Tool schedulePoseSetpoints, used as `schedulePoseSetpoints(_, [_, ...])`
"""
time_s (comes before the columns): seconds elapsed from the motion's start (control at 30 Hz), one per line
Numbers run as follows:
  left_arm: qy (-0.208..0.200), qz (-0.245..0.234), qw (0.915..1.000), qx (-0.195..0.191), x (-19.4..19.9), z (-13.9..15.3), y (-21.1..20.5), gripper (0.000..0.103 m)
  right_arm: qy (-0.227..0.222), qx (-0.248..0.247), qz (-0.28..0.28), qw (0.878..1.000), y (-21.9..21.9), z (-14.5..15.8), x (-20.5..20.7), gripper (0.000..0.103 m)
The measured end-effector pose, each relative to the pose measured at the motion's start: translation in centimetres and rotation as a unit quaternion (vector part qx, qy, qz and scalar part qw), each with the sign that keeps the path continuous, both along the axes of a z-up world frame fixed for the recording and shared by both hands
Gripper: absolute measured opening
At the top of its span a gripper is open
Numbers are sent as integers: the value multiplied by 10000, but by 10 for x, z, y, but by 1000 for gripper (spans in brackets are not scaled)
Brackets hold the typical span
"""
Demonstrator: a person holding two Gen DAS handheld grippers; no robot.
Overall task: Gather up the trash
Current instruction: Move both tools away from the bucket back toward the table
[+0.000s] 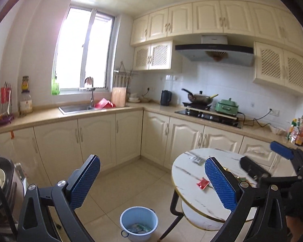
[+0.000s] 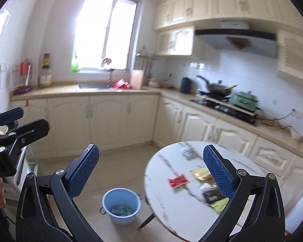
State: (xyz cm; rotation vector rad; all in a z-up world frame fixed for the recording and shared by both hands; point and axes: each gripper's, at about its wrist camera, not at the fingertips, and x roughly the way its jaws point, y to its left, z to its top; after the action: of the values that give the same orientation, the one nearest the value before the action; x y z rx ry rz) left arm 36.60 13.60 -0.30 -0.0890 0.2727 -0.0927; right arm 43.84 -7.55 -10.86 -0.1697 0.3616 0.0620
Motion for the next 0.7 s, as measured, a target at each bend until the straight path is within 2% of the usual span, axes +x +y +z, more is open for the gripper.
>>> schedulePoseSetpoints(0.17, [-394,-56,9991,177,-74,3,-45,102,-505,237,-335,9979,-38,40,-57,103])
schedulePoseSetpoints(0.23, [-545,-107,9982,229,-126,-13,-71,102,-685,318,-415,9963,-52,54,-77,103])
schedulePoseSetpoints(0.37, [-850,-225,9958,258,-180,-38,-86,102,-966,390,-520,9932,-70,71,-108,103])
schedulePoseSetpoints(0.5, [-976,-352,9942,297,-193,-54,-95,102,-1154,355,-662,9905,-84,84,-128,103])
schedulePoseSetpoints(0.7, [-901,-470,9941,372,-178,-72,-99,102,-1175,407,-865,9885,-105,83,-127,103])
